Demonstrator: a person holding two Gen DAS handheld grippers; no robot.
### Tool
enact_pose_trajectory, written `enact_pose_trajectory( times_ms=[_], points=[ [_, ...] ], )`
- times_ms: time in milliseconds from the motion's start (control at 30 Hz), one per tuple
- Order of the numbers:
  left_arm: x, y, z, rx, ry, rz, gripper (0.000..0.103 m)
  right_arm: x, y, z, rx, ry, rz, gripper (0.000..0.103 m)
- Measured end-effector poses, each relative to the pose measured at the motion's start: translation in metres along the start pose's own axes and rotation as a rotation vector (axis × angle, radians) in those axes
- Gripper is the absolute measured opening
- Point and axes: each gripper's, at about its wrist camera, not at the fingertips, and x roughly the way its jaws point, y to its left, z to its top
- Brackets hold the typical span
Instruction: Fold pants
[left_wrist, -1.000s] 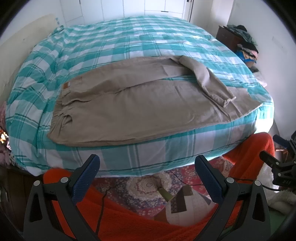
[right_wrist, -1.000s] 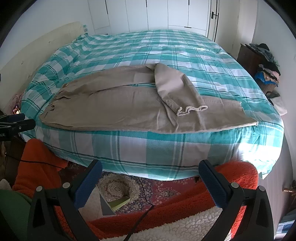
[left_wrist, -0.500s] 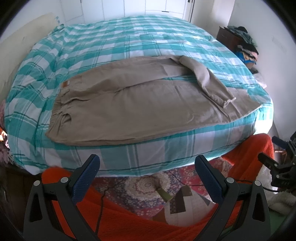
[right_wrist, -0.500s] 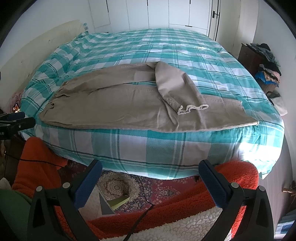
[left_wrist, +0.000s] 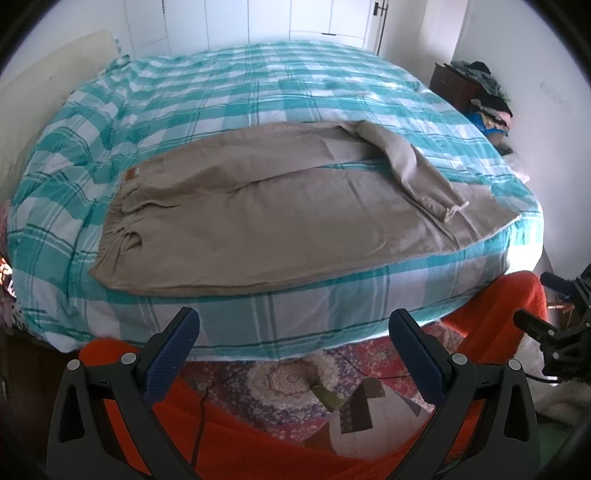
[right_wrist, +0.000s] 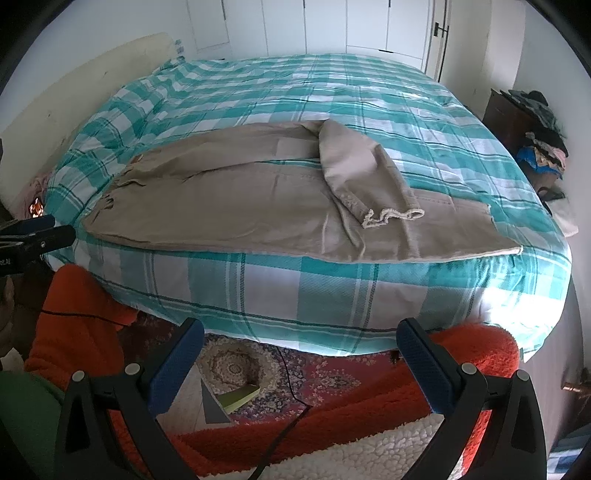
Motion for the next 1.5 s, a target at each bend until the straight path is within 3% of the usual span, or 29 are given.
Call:
enact_pose_trajectory(
  times_ms=[333,567,667,767,833,933,1033,1133,1200,1300,1400,1433,1467,1500],
  points=[
    [-0.002,0.014,-0.002,-0.023,-0.053,0.003,0.102,-0.020,0.005,0.016,0.009,-0.104,0.011,0.103],
    [-0.013,0.010,0.002,0.010,-0.153,0.010,0.102,-0.029,0.011,0.028,-0.009,-0.171,0.041,0.103],
    [-0.016,0.004,0.003,0.030,-0.197,-0.058,0.102,-0.032,0.011,0.029,-0.004,-0.190,0.060,0.103],
    [-0.013,-0.004,0.002,0.046,-0.169,-0.182,0.102,-0.032,0.012,0.029,-0.009,-0.199,0.078,0.103],
    [-0.005,-0.011,0.002,0.076,-0.113,-0.220,0.102,-0.032,0.012,0.028,-0.014,-0.207,0.091,0.103],
    [0.004,-0.016,0.006,0.108,-0.076,-0.181,0.102,-0.028,0.006,0.031,-0.049,-0.277,0.115,0.103],
    [0.003,-0.006,0.009,0.068,-0.096,-0.184,0.102,0.011,-0.008,0.043,-0.120,-0.252,0.163,0.103],
    [-0.003,0.006,0.010,0.013,-0.126,-0.179,0.102,0.067,-0.024,0.060,-0.191,-0.127,0.077,0.103],
    [-0.003,0.014,0.008,-0.023,-0.130,-0.169,0.102,0.095,-0.033,0.079,-0.240,-0.147,0.015,0.103],
    [0.003,0.026,0.006,-0.089,-0.109,-0.185,0.102,0.142,-0.048,0.107,-0.255,-0.087,-0.004,0.101],
    [0.009,0.034,0.006,-0.130,-0.094,-0.191,0.102,0.201,-0.067,0.124,-0.252,0.028,-0.039,0.071],
    [0.011,0.036,0.006,-0.135,-0.089,-0.181,0.102,0.219,-0.073,0.126,-0.264,0.076,-0.055,0.045],
    [0.011,0.037,0.006,-0.136,-0.086,-0.173,0.102,0.230,-0.077,0.127,-0.276,0.110,-0.055,0.013],
    [0.013,0.038,0.005,-0.135,-0.079,-0.157,0.102,0.233,-0.081,0.128,-0.280,0.122,-0.051,0.007]
  ],
)
